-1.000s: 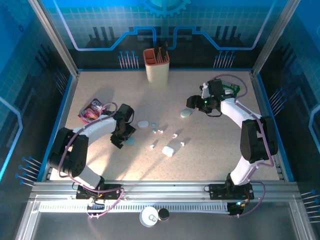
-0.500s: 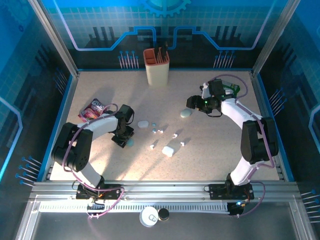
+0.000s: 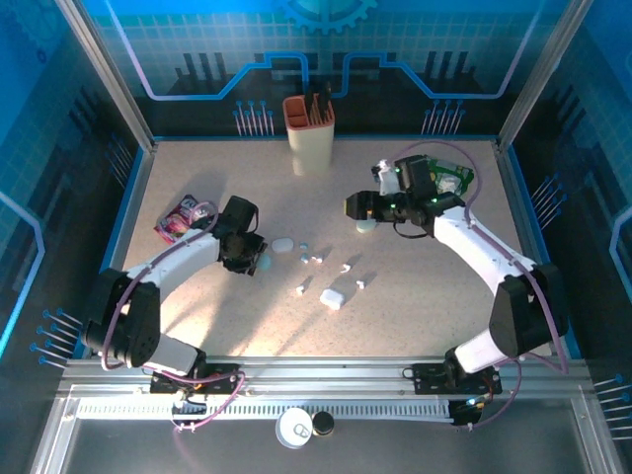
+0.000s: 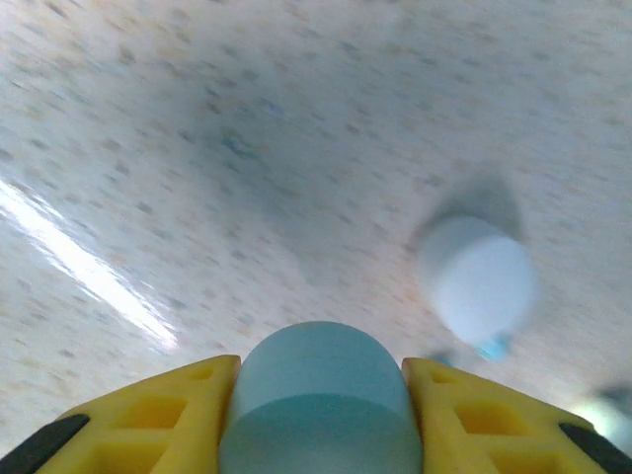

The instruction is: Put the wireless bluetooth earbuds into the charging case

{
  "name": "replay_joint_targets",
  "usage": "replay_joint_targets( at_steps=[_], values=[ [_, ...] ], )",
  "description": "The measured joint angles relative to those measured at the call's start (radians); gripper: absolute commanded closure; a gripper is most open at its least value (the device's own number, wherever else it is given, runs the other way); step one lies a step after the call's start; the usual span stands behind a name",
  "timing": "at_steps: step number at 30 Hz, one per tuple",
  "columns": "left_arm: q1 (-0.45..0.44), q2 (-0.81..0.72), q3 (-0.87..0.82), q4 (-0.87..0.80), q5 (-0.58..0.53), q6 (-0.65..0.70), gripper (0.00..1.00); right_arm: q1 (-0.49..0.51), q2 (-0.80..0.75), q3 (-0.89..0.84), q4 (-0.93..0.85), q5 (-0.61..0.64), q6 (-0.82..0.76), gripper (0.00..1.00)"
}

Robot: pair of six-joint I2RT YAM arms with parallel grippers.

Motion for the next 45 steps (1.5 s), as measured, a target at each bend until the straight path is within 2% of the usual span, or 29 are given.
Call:
replay_joint_targets(
  at_steps=[7,10,18,27,29,36,38,40,42,43,45],
  values=[
    [-0.016,-0.010,0.047,0.110,0.103,-0.146,0.62,0.164,0.014,-0.002,0.152,-0.048,0.087,0.26],
    [-0.034,-0.015,0.065,0.167,0.124,-0.206,0.63,0.206,0.053,0.010,0.187,-0.058,0.110,0.26],
    [-0.070,-0.029,0.065,0.286,0.152,-0.356,0.64,0.245,0.142,0.027,0.228,-0.058,0.157,0.29],
    [-0.083,-0.039,0.064,0.344,0.169,-0.444,0.64,0.245,0.208,0.076,0.242,-0.060,0.182,0.35],
    [-0.084,-0.041,0.064,0.351,0.174,-0.448,0.63,0.245,0.220,0.080,0.244,-0.061,0.189,0.40],
    [-0.085,-0.047,0.054,0.371,0.176,-0.466,0.63,0.247,0.244,0.100,0.251,-0.080,0.206,0.73],
    [-0.084,-0.051,0.047,0.375,0.175,-0.470,0.64,0.249,0.244,0.101,0.249,-0.081,0.204,0.76],
    [-0.084,-0.053,0.042,0.377,0.175,-0.471,0.59,0.250,0.245,0.101,0.247,-0.084,0.204,0.77],
    [-0.084,-0.054,0.042,0.378,0.176,-0.469,0.47,0.250,0.245,0.101,0.247,-0.084,0.200,0.78],
    [-0.085,-0.054,0.041,0.381,0.175,-0.463,0.37,0.250,0.245,0.102,0.247,-0.084,0.201,0.77],
    [-0.085,-0.054,0.040,0.388,0.172,-0.448,0.12,0.249,0.244,0.102,0.247,-0.084,0.204,0.78]
  ],
)
